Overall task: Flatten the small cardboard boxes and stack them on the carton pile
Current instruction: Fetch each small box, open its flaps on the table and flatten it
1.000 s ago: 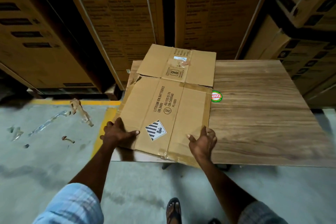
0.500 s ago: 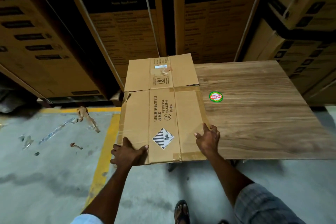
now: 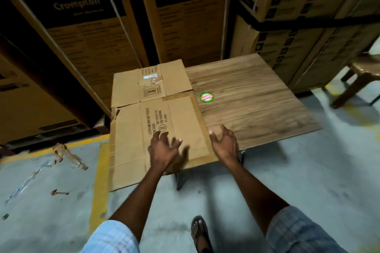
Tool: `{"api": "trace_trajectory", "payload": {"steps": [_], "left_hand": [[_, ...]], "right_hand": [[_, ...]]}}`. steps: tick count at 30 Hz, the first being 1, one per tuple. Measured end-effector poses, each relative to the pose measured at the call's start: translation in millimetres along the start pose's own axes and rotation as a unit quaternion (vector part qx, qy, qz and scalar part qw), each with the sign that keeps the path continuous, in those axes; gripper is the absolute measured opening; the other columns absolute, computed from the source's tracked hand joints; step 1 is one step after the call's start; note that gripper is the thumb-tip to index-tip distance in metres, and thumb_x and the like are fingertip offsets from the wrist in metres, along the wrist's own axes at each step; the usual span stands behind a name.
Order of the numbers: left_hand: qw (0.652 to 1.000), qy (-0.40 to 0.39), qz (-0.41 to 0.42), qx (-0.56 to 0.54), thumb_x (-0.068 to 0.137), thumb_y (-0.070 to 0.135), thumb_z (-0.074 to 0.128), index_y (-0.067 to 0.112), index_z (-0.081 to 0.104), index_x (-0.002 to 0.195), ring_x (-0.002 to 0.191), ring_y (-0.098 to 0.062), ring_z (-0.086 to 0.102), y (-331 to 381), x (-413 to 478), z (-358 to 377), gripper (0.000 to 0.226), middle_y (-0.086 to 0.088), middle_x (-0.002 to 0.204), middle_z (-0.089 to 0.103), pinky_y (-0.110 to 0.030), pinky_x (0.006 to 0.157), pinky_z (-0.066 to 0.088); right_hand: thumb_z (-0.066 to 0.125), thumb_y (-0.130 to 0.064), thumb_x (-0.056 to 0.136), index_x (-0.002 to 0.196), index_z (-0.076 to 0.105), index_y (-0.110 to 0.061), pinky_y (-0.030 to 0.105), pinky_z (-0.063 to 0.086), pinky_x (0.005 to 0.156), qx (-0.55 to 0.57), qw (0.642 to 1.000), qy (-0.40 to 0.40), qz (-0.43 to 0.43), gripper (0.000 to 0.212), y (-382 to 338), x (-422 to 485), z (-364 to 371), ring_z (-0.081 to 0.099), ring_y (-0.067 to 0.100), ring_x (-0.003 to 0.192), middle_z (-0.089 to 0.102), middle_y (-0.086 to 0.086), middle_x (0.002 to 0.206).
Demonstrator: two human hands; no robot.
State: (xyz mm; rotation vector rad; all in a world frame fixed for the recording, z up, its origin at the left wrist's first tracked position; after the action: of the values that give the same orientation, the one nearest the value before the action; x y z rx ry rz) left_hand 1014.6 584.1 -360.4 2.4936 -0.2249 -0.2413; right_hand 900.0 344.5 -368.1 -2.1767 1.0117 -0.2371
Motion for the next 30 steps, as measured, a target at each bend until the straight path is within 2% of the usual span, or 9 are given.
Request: {"api": "trace_trajectory", "payload": {"steps": [4,7,10,14,18,22,24,27,30], "left_hand": [[0.986,-0.024,0.116,-0.121,0.081,0.061,0.072,0.014,0.069,0.120,0.108,-0.027,0.066,135.0,-27.2,37.5,0.060,-0.007,0.126,0.061,-0.040,0.094,0.054],[0.960,-0.091,0.200,-0.174,0.082,0.055,0.077,0.012,0.070,0.116,0.086,-0.019,0.070,233.2,-69.1,73.6,0.056,-0.006,0.113,0.070,-0.036,0.080,0.058],[0.920,-0.157,0.301,-0.196,0.075,0.067,0.070,0.016,0.070,0.114,0.083,-0.017,0.067,318.7,-129.2,116.0,0.065,-0.001,0.096,0.071,-0.035,0.076,0.058],[0.867,-0.250,0.380,-0.205,0.072,0.070,0.069,0.019,0.068,0.114,0.090,-0.015,0.067,402.4,-216.8,171.0,0.067,0.001,0.100,0.071,-0.039,0.084,0.058],[0.799,-0.340,0.452,-0.205,0.077,0.066,0.073,0.023,0.064,0.120,0.094,-0.013,0.066,467.3,-308.5,220.9,0.062,0.004,0.111,0.069,-0.043,0.087,0.058],[0.721,-0.435,0.495,-0.214,0.078,0.065,0.074,0.025,0.064,0.125,0.096,-0.008,0.065,520.8,-388.8,260.9,0.063,0.006,0.113,0.067,-0.037,0.090,0.056],[0.670,-0.489,0.512,-0.222,0.077,0.065,0.074,0.024,0.063,0.127,0.098,-0.008,0.065,542.3,-429.9,273.7,0.065,0.005,0.116,0.067,-0.031,0.086,0.055],[0.592,-0.546,0.550,-0.222,0.079,0.062,0.074,0.024,0.063,0.127,0.106,-0.011,0.065,571.5,-483.4,285.7,0.062,0.006,0.120,0.066,-0.029,0.084,0.053],[0.517,-0.613,0.549,-0.234,0.084,0.049,0.079,0.021,0.064,0.124,0.104,-0.014,0.066,603.0,-541.0,291.0,0.051,0.001,0.116,0.068,-0.032,0.085,0.056]], "right_hand": [[0.059,-0.053,0.097,0.146,0.053,-0.015,0.039,0.040,0.111,0.113,0.988,0.100,0.034,0.062,43.7,-25.0,-102.6,0.051,0.035,0.134,0.053,0.017,0.145],[0.060,-0.051,0.097,0.142,0.057,-0.016,0.030,0.042,0.105,0.179,0.963,0.193,0.061,0.057,83.6,-57.3,-192.0,0.057,0.026,0.128,0.056,0.010,0.142],[0.063,-0.048,0.097,0.134,0.063,-0.016,0.034,0.049,0.102,0.182,0.924,0.327,0.079,0.048,130.9,-102.1,-274.7,0.064,0.021,0.116,0.063,0.008,0.131],[0.065,-0.046,0.096,0.129,0.065,-0.018,0.032,0.051,0.095,0.184,0.867,0.442,0.138,0.043,191.5,-167.7,-347.7,0.066,0.015,0.107,0.065,0.003,0.125],[0.065,-0.045,0.097,0.130,0.063,-0.020,0.030,0.049,0.096,0.172,0.802,0.539,0.190,0.041,245.3,-236.5,-402.7,0.063,0.011,0.111,0.062,-0.001,0.129],[0.062,-0.043,0.096,0.131,0.063,-0.019,0.030,0.047,0.097,0.110,0.733,0.616,0.268,0.042,286.7,-293.6,-447.4,0.060,0.016,0.116,0.064,0.003,0.129],[0.062,-0.041,0.093,0.127,0.064,-0.019,0.032,0.047,0.098,0.091,0.684,0.662,0.294,0.040,301.8,-322.1,-465.2,0.060,0.018,0.114,0.065,0.003,0.124],[0.066,-0.038,0.093,0.126,0.064,-0.019,0.025,0.045,0.096,0.071,0.621,0.708,0.329,0.038,313.9,-361.1,-489.4,0.060,0.016,0.111,0.065,0.002,0.123],[0.063,-0.046,0.096,0.128,0.062,-0.022,0.033,0.052,0.094,0.053,0.565,0.749,0.342,0.040,317.4,-411.1,-513.3,0.062,0.013,0.110,0.065,0.000,0.125]]}}
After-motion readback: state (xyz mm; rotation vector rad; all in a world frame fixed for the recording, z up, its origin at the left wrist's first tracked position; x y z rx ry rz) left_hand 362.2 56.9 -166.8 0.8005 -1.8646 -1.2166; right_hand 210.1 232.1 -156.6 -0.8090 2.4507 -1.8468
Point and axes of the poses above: each hand's wrist, its own x-axis towards the middle knuckle, its own z-axis out of the palm, y = z × x, the point moved 7 cm from there along x, towards the middle knuckle
